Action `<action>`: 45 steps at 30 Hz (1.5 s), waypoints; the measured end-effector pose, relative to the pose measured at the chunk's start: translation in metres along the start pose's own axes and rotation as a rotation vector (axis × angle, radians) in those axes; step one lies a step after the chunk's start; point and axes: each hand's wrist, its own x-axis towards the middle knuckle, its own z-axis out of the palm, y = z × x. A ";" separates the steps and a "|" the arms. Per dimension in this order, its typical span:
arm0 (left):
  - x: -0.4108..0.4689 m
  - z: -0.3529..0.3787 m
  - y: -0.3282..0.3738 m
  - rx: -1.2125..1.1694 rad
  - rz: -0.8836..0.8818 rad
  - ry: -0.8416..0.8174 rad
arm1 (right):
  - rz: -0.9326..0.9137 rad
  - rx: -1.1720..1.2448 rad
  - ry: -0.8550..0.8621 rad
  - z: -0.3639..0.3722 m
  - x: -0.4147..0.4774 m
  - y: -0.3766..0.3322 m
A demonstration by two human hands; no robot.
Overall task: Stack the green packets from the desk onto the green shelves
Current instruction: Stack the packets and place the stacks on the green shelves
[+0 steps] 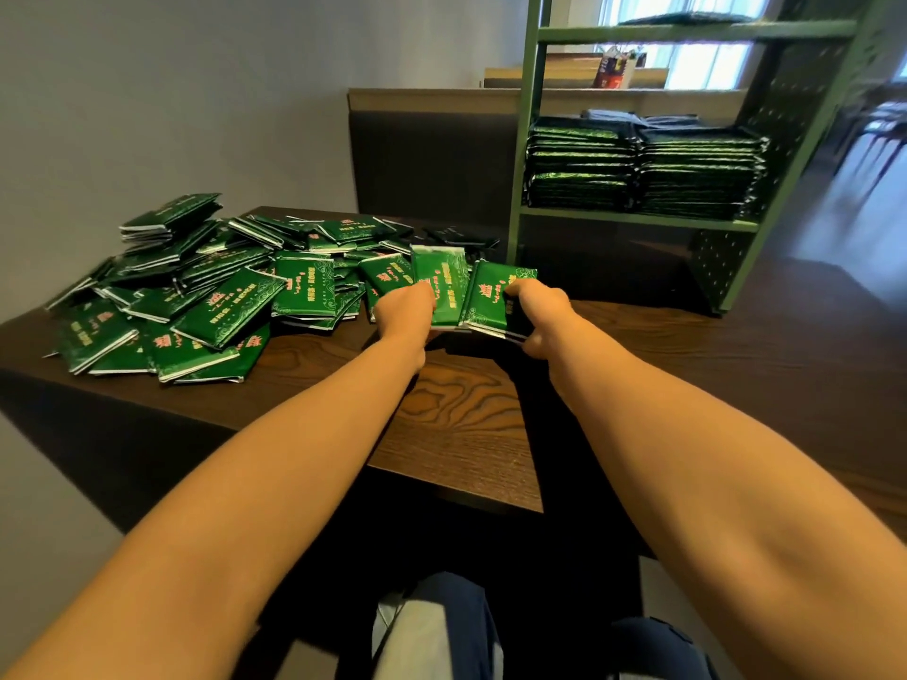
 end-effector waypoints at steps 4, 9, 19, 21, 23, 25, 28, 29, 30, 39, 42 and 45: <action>-0.015 0.009 -0.005 0.000 -0.007 -0.084 | 0.008 -0.008 -0.077 -0.002 -0.012 -0.002; -0.021 0.020 0.004 0.454 0.228 -0.216 | -0.160 -0.145 -0.130 -0.006 -0.009 0.003; 0.019 0.017 -0.007 0.922 0.643 -0.096 | -0.393 -0.194 0.060 -0.017 0.010 0.015; 0.034 0.017 -0.008 1.052 0.648 -0.053 | -0.410 -0.209 0.071 -0.020 0.015 0.020; 0.046 0.019 -0.010 1.156 0.606 -0.031 | -0.421 -0.232 0.077 -0.022 0.021 0.021; 0.052 0.022 -0.012 1.245 0.579 -0.010 | -0.410 -0.272 0.080 -0.023 0.025 0.020; 0.054 0.027 -0.020 1.329 0.563 -0.035 | -0.385 -0.351 0.085 -0.024 0.031 0.021; 0.055 0.027 -0.023 1.334 0.553 -0.049 | -0.385 -0.370 0.084 -0.024 0.031 0.021; 0.056 0.029 -0.025 1.333 0.546 -0.062 | -0.384 -0.375 0.081 -0.023 0.032 0.021; 0.059 0.022 -0.028 0.882 0.611 0.151 | -0.398 -0.390 0.076 -0.024 0.037 0.023; 0.056 0.017 -0.027 0.703 0.616 0.253 | -0.407 -0.389 0.094 -0.024 0.034 0.023; 0.049 0.012 -0.022 0.483 0.619 0.245 | -0.394 -0.397 0.116 -0.023 0.028 0.023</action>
